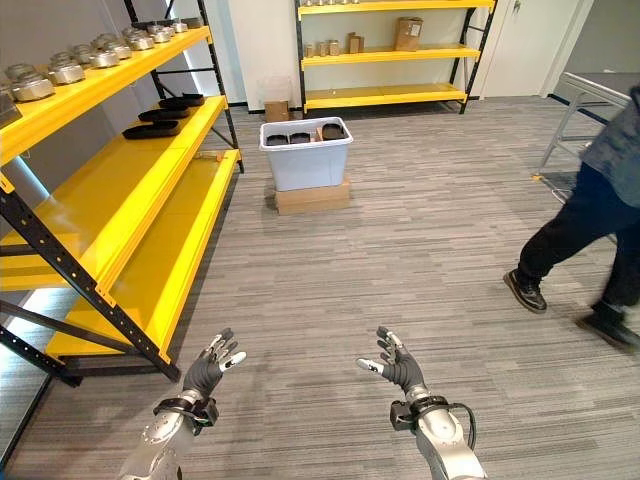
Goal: Move parts from the plastic box to the shelf.
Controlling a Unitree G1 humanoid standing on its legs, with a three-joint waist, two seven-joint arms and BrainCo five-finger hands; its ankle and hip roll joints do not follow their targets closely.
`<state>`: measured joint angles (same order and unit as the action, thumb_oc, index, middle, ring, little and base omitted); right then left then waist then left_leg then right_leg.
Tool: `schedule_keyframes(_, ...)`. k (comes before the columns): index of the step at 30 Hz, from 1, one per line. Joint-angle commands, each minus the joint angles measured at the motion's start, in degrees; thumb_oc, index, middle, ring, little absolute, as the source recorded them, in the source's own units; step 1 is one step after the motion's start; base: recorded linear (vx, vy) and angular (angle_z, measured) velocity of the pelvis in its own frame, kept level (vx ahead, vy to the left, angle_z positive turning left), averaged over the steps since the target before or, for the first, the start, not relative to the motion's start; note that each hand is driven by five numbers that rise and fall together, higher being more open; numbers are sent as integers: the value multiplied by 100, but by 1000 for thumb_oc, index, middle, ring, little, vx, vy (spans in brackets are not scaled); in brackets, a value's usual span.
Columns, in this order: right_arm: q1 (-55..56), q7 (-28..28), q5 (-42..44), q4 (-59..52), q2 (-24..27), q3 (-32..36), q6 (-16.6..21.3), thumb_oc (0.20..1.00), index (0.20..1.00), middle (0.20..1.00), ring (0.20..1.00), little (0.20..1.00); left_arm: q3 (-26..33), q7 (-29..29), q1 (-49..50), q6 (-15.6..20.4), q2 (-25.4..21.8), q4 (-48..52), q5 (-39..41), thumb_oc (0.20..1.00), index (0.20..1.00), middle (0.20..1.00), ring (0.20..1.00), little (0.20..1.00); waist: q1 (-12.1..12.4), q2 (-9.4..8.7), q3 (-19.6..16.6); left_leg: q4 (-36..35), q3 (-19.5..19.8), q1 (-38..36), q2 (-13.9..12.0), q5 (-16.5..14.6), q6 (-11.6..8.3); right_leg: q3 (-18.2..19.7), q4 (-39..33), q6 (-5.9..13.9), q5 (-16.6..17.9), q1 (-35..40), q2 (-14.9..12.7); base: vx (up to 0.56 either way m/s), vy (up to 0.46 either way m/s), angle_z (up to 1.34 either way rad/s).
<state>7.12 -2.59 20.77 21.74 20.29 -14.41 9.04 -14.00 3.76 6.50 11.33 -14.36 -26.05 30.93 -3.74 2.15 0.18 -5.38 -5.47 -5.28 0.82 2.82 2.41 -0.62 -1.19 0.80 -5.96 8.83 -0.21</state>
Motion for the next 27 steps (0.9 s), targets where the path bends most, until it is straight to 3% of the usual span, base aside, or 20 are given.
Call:
schedule_keyframes(1,27,-28,181,-206,-73,-68,272,1000,1000,1000,1000,1000,94,-3,-94,206,-125,11,-29,1000,1000,1000,1000,1000,49,-302,-159,38,175,-127,-312,-436,-410,-34,-303,686,688,-301,-814,0,0,0)
schedule_keyframes(27,-4,59,115,-204,-81,-77,275,1000,1000,1000,1000,1000,87,-135,-117,252,-172,-45,-247,1000,1000,1000,1000,1000,67,-298,-114,38,187,-136,-294,-463,-402,-61,-258,700,663,-294,-838,0,0,0)
